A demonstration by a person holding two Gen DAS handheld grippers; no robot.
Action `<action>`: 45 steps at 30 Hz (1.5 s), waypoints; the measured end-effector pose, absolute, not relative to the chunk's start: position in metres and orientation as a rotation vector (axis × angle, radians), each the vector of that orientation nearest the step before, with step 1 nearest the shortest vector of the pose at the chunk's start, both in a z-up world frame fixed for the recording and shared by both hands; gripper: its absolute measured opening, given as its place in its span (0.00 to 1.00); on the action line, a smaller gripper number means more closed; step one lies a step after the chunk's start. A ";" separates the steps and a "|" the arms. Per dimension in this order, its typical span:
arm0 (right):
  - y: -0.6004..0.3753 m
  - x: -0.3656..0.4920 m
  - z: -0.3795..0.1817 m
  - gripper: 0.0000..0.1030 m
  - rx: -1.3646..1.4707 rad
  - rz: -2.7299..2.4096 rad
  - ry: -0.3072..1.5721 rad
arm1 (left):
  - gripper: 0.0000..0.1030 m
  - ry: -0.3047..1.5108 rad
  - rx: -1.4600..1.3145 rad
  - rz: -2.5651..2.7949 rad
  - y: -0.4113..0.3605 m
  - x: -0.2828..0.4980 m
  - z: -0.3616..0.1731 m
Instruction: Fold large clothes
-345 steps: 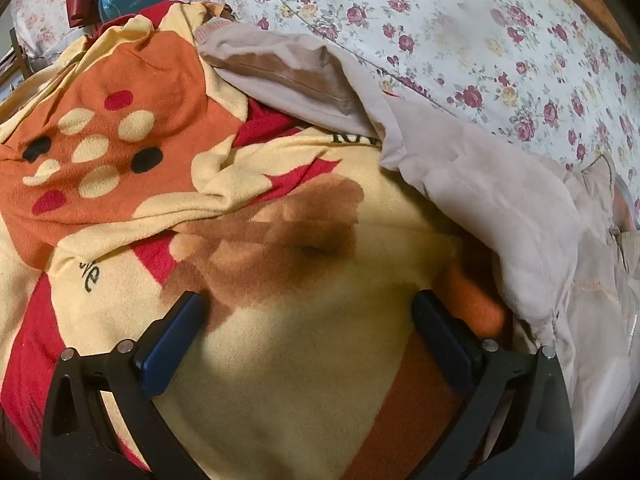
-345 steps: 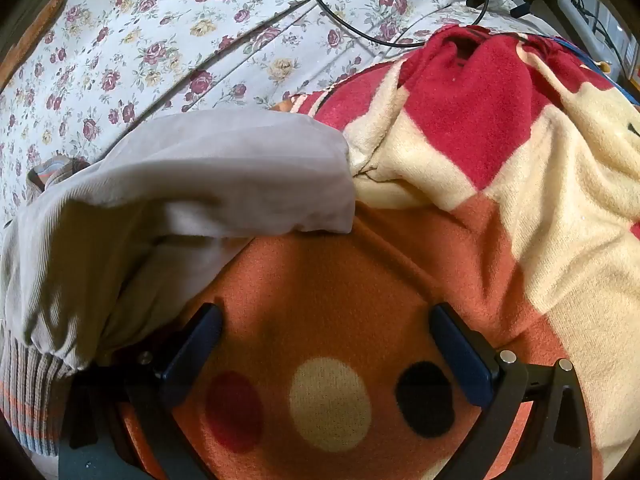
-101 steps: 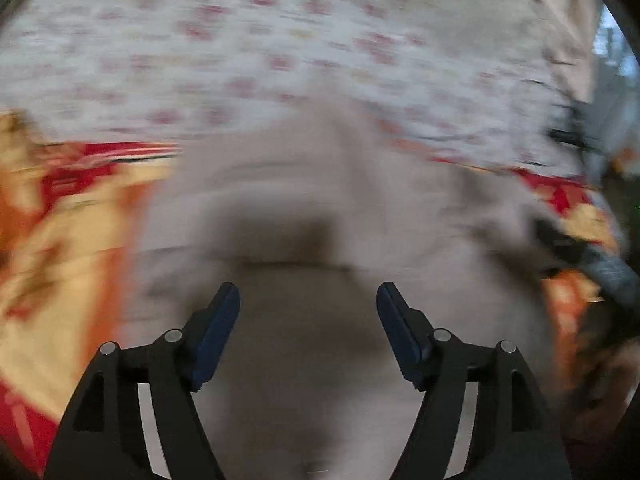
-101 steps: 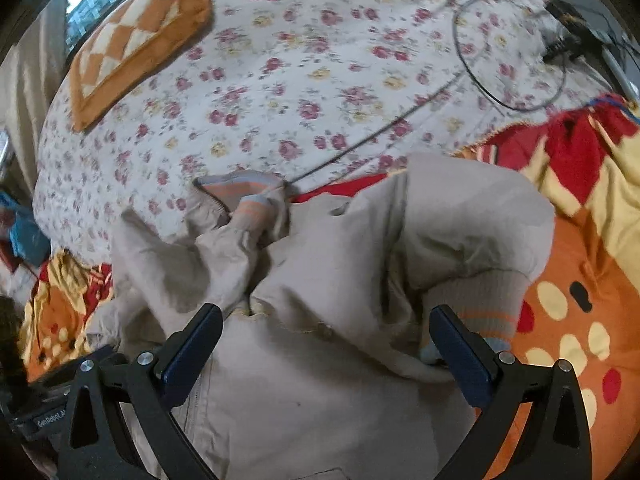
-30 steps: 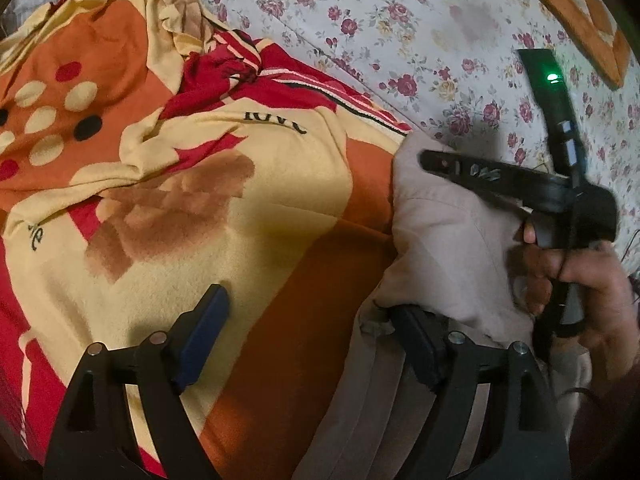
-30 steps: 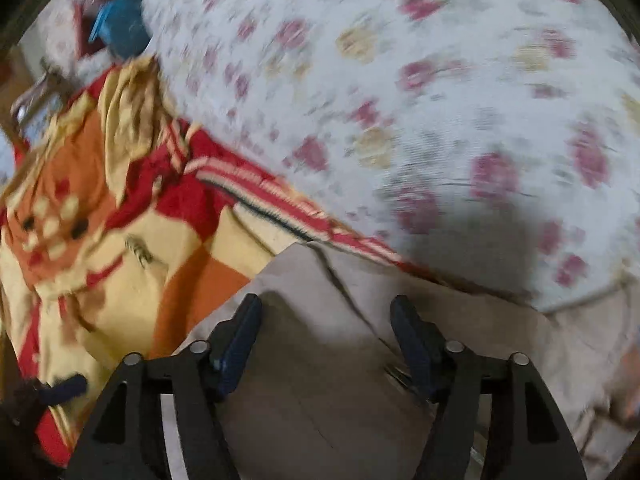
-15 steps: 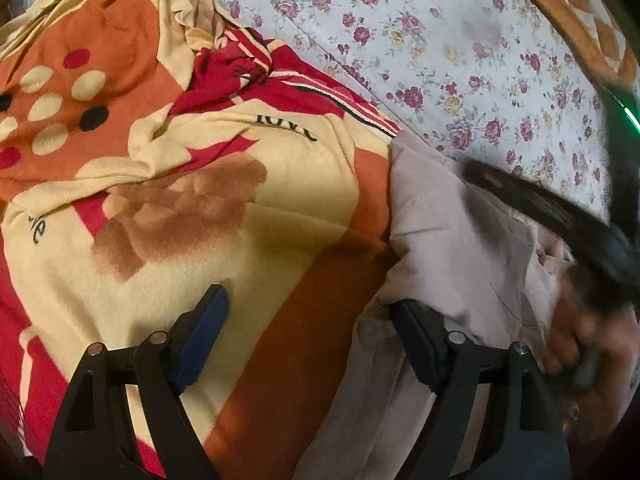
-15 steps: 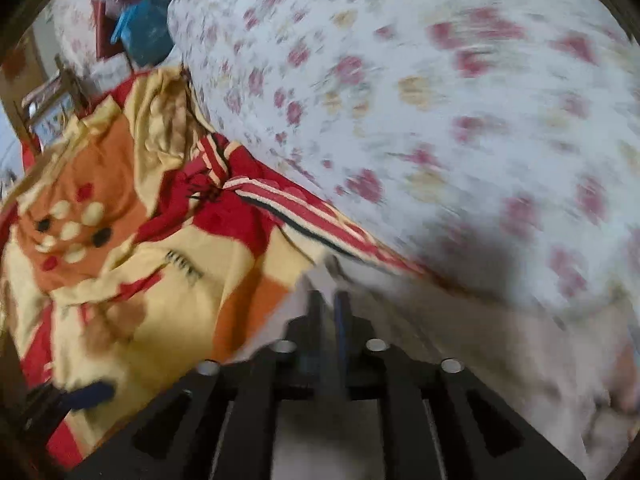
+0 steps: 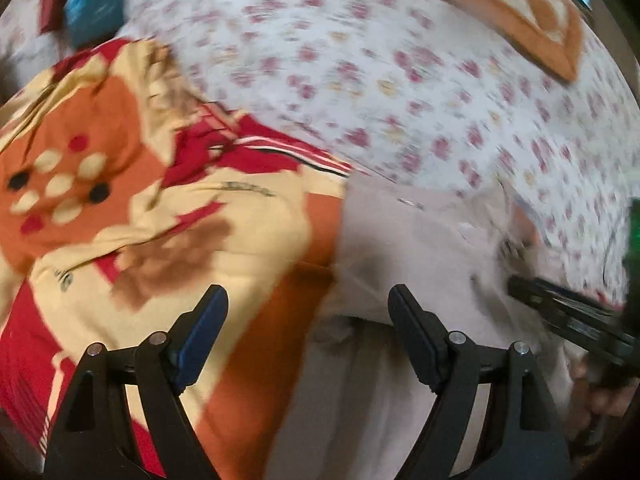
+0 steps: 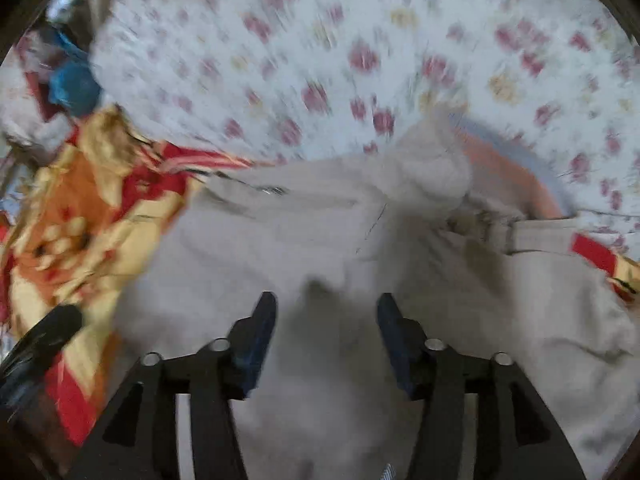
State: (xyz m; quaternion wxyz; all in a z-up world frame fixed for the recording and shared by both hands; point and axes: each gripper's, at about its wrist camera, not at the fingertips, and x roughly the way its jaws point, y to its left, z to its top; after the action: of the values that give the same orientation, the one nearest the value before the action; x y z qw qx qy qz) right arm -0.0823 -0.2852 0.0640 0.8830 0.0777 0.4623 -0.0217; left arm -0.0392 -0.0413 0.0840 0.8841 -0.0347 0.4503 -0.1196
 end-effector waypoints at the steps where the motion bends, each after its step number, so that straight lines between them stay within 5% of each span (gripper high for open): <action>1: -0.292 -0.096 0.069 0.68 0.139 -0.078 0.949 | 0.80 0.939 -0.055 -0.259 -0.048 -0.039 0.082; 8: -0.388 -0.134 0.023 0.65 0.340 -0.264 1.098 | 0.80 1.125 -0.006 -0.287 -0.081 -0.027 0.036; 21: -0.441 -0.203 0.078 0.68 0.422 -0.368 0.782 | 0.80 1.010 -0.023 -0.309 -0.089 -0.044 0.056; 26: -0.453 -0.178 0.045 0.54 0.371 -0.430 0.816 | 0.80 1.049 0.004 -0.274 -0.094 -0.038 0.039; 29: -0.462 -0.169 0.027 0.34 0.337 -0.509 0.903 | 0.83 1.024 0.075 -0.253 -0.104 -0.042 0.036; 31: -0.466 -0.172 0.028 0.35 0.375 -0.485 0.905 | 0.83 1.008 0.124 -0.241 -0.111 -0.043 0.034; 35: -0.481 -0.207 0.064 0.45 0.531 -0.417 0.815 | 0.83 1.017 0.106 -0.247 -0.107 -0.042 0.035; 39: -0.502 -0.268 0.108 0.77 0.562 -0.519 0.712 | 0.83 1.039 0.046 -0.252 -0.098 -0.041 0.039; 45: -0.528 -0.325 0.105 0.78 0.664 -0.603 0.709 | 0.83 1.059 0.013 -0.246 -0.093 -0.041 0.041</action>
State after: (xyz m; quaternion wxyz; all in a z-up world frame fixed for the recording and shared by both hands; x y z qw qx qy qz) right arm -0.3246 -0.5275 0.1046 0.8409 0.3144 0.3355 -0.2855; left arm -0.0408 -0.0926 0.0406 0.8559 0.0064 0.5037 -0.1169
